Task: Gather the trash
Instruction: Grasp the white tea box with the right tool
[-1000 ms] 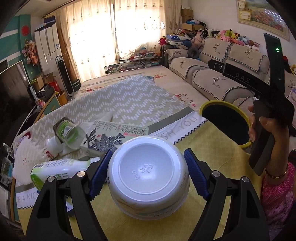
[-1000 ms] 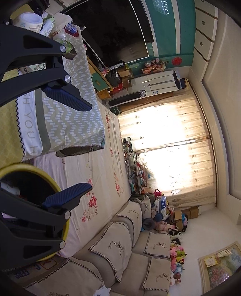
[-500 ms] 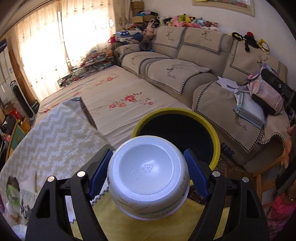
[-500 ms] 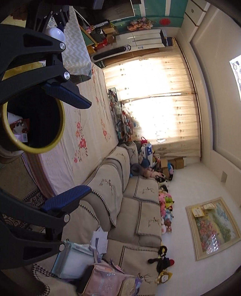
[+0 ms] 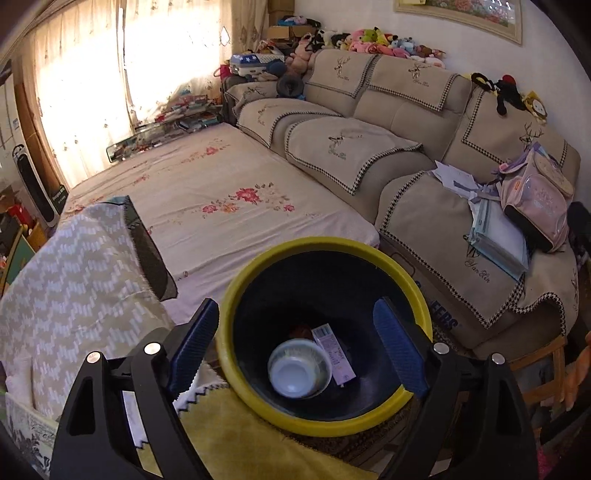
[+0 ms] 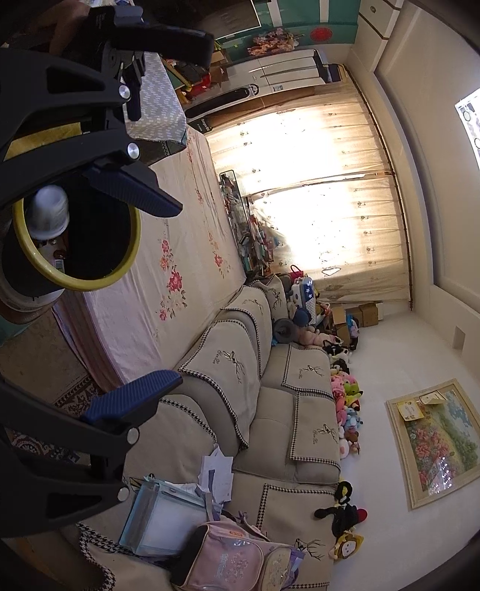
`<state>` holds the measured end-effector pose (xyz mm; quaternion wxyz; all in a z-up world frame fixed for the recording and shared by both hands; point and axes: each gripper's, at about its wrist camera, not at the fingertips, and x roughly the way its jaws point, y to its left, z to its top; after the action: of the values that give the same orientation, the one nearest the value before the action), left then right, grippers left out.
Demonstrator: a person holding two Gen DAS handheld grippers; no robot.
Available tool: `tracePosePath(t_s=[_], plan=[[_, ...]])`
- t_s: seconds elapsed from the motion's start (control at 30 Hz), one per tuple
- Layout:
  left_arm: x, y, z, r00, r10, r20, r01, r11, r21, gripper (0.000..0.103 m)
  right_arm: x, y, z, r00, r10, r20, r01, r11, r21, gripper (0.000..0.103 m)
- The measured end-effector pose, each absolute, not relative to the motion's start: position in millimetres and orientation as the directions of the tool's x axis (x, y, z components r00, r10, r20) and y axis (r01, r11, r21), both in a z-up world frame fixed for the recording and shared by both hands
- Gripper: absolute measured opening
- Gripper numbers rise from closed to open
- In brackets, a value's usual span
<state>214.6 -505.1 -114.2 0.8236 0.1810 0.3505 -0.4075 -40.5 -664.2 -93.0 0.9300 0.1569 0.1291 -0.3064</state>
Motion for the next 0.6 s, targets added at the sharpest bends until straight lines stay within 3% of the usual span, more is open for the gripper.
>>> tracePosePath(t_s=[0.23,0.6], plan=[[203.5,-375.5,-66.9,0.581,-0.590,-0.560,0.695,0.718,-0.036,0.087,9.3,-626.9,-98.9,0.842,-0.381,-0.382,0.482,0.850,0.214,0.080],[235.3,-154.6,-31.9,0.813,-0.395,-0.428,0.420,0.907,-0.039,0.090,119.7,-493.8,-98.6,0.881,0.053,-0.469,0.053,0.976,0.210,0.080]])
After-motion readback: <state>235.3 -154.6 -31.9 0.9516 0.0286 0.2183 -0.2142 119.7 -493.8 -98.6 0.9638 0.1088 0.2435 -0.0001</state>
